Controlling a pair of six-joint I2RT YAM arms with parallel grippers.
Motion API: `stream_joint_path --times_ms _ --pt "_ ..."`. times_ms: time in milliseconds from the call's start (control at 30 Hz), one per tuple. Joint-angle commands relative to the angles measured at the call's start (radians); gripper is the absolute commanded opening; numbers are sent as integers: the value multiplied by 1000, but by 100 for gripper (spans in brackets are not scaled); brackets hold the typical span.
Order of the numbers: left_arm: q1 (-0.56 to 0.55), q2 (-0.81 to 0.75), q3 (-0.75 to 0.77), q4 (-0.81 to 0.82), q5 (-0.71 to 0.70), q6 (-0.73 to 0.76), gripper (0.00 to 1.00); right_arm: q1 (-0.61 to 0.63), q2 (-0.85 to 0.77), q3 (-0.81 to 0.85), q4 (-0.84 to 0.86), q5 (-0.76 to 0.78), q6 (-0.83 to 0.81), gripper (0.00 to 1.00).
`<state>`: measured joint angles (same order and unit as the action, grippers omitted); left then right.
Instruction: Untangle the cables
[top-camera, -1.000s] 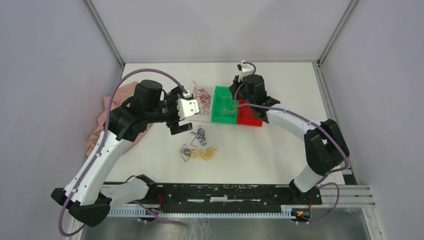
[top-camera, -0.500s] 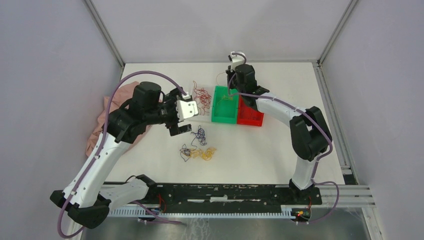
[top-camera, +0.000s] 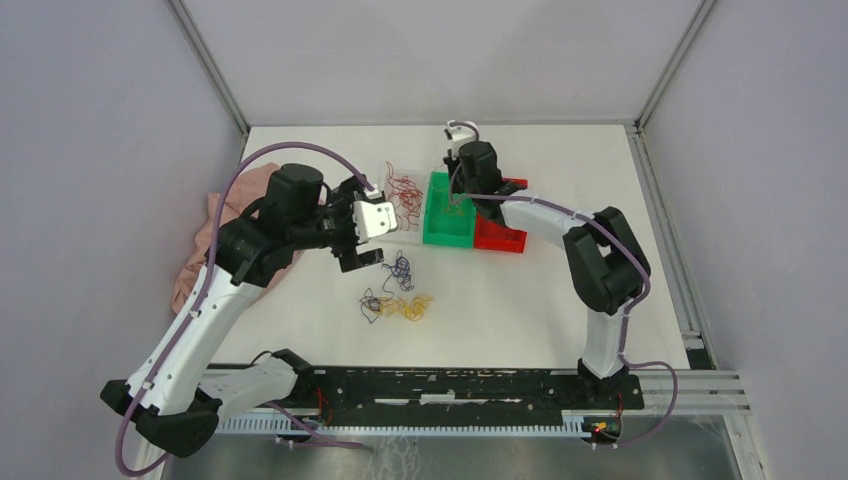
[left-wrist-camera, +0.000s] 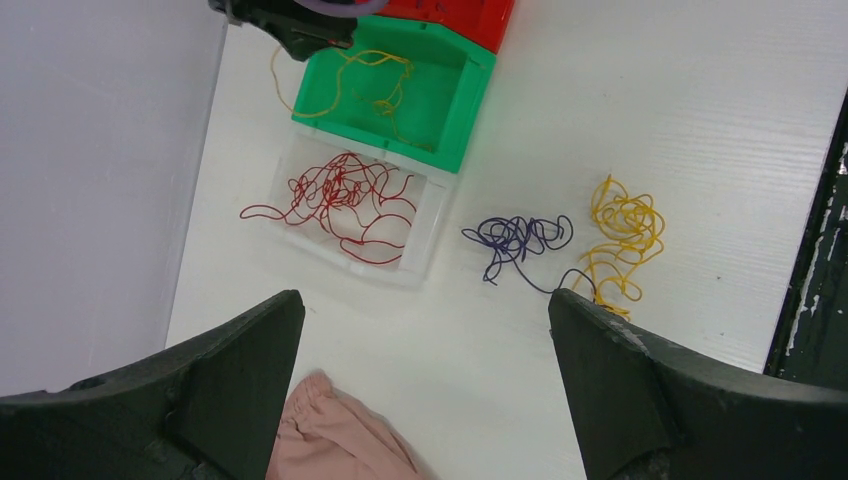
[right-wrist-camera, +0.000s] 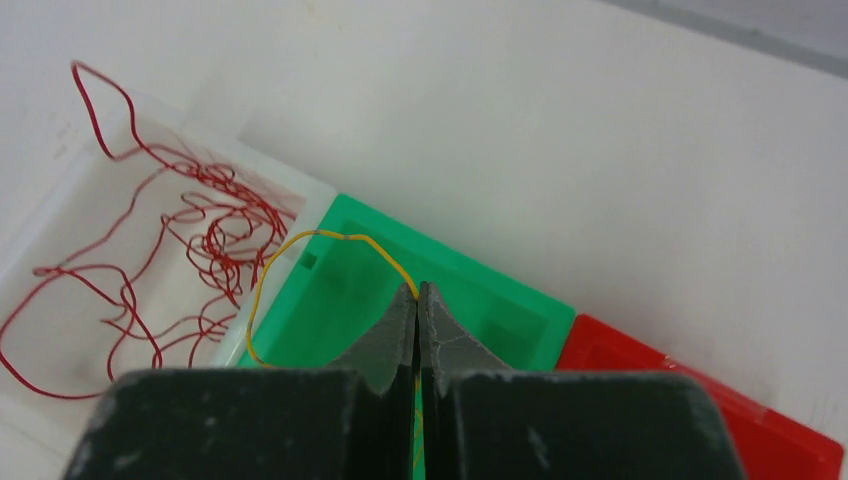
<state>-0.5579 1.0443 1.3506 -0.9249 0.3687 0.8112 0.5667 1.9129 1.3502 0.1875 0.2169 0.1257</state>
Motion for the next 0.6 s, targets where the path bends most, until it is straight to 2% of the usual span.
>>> stream_joint_path --times_ms 0,333,367,467,567 --pt "-2 -20 6 40 -4 4 99 32 43 -7 -55 48 -1 1" --pt "-2 -21 -7 40 -46 -26 99 75 157 111 -214 108 -20 1" --pt "-1 -17 -10 41 -61 -32 99 76 165 133 -236 113 -21 5" --pt "0 -6 -21 38 -100 -34 99 78 161 183 -283 125 -21 23" --pt "1 5 -31 37 -121 -31 99 77 116 189 -283 158 -19 34"
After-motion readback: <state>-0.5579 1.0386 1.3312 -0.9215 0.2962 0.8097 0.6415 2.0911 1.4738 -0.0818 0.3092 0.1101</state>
